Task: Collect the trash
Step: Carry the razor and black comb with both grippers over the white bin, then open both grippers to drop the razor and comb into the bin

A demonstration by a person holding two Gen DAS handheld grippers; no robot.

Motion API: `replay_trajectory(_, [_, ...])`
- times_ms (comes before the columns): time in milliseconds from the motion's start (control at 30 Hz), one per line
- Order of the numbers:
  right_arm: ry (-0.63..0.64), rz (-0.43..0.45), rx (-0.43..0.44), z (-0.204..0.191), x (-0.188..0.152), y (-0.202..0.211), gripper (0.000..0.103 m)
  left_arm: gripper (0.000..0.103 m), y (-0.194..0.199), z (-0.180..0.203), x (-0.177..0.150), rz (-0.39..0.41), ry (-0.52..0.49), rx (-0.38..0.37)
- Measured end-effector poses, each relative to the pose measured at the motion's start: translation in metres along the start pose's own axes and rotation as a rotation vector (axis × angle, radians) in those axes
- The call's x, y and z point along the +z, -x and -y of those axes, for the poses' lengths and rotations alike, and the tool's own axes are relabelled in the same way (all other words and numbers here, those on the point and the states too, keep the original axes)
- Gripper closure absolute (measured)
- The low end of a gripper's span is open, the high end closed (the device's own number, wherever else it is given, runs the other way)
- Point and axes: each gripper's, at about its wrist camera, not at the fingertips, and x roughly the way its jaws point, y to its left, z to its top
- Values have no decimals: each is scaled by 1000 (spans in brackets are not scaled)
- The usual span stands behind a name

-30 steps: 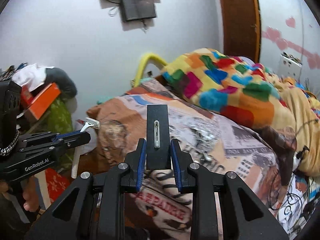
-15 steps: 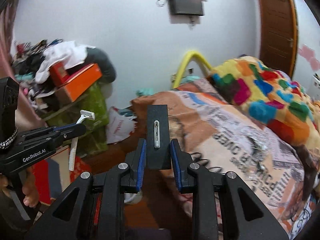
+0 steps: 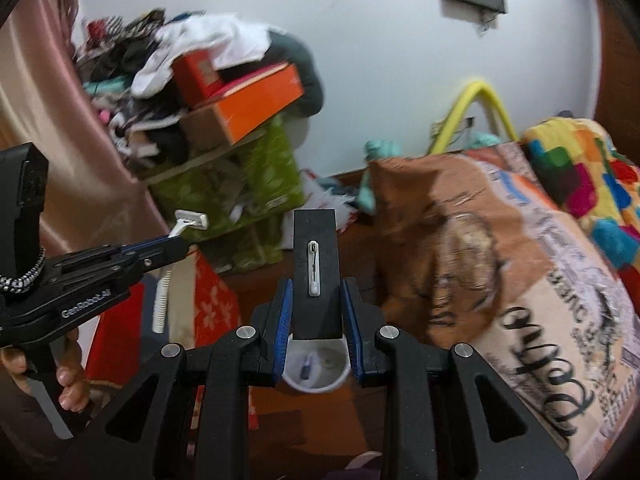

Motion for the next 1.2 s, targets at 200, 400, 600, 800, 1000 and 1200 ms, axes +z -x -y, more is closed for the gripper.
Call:
replay_trajectory(200, [22, -107, 45, -20, -9, -49, 80, 95, -43, -44, -29, -113, 103, 23])
replay_trajectory(400, [0, -244, 75, -15, -27, -103, 80, 95, -100, -64, -59, -250, 171, 17])
replay_trajectory(600, [-26, -358, 86, -3, -39, -149, 80, 95, -148, -65, -79, -359, 178, 26])
replay_trajectory(800, [-42, -411, 103, 7, -40, -176, 80, 95, -185, -70, -81, -430, 185, 39])
replay_trajectory(1000, [-57, -434, 124, 12, -34, -186, 78, 83, -204, -76, -76, -471, 226, 77])
replay_trajectory(1200, [-69, -435, 103, 20, -36, -182, 72, 71, -189, -76, -73, -443, 230, 87])
